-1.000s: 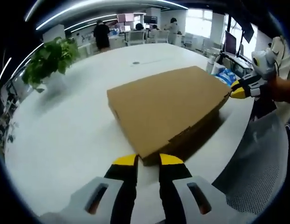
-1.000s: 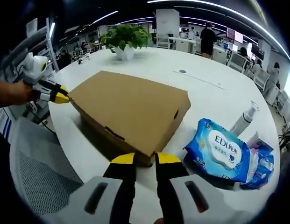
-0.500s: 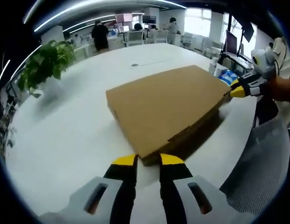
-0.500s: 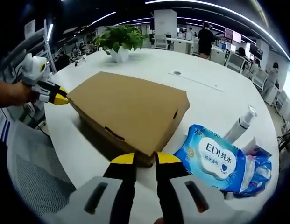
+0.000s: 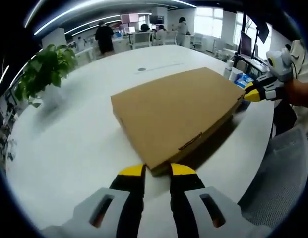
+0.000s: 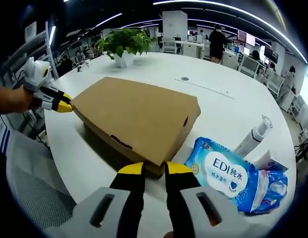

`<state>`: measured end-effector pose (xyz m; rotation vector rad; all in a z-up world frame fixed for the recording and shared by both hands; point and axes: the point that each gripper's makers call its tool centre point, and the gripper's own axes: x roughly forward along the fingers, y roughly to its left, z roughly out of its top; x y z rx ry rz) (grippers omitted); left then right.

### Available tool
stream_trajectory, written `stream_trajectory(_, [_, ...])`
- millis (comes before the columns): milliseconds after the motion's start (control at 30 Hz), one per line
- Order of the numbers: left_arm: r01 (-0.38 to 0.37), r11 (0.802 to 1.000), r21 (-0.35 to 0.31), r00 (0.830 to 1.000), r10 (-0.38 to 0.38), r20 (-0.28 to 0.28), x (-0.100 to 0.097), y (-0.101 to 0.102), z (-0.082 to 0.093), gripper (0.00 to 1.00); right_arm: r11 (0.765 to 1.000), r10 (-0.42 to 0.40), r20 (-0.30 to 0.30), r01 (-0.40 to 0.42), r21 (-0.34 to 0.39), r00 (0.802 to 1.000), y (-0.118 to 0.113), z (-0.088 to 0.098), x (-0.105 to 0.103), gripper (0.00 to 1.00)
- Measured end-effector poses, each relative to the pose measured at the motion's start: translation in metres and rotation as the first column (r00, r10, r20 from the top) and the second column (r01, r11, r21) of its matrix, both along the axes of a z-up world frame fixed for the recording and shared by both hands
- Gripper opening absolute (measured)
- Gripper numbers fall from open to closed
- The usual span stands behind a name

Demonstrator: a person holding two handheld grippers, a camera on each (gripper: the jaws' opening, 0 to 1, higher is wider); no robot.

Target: Operate the shoe box by opening the lid, removing the specified soft item, and placing it in the target area until the item is outside and the box remains undamaged.

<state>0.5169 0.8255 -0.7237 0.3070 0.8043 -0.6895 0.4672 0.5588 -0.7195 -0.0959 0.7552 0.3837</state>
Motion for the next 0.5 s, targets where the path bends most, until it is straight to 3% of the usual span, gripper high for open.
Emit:
stream_trajectory(267, [-0.015,1.0,0.002,1.0,0.015,-0.004,0.0,0.0,-0.001,0.15,1.0,-0.009,-0.002,0.009,0.007,1.0,-0.001,-0.001,-0.001,0.13])
stream_trajectory(500, [-0.038,0.999,-0.014,0.999,0.039,0.006,-0.006,0.007,0.004,0.23,0.999,-0.041,0.001,0.041,0.013,0.999,-0.008,0.003,-0.011,0.19])
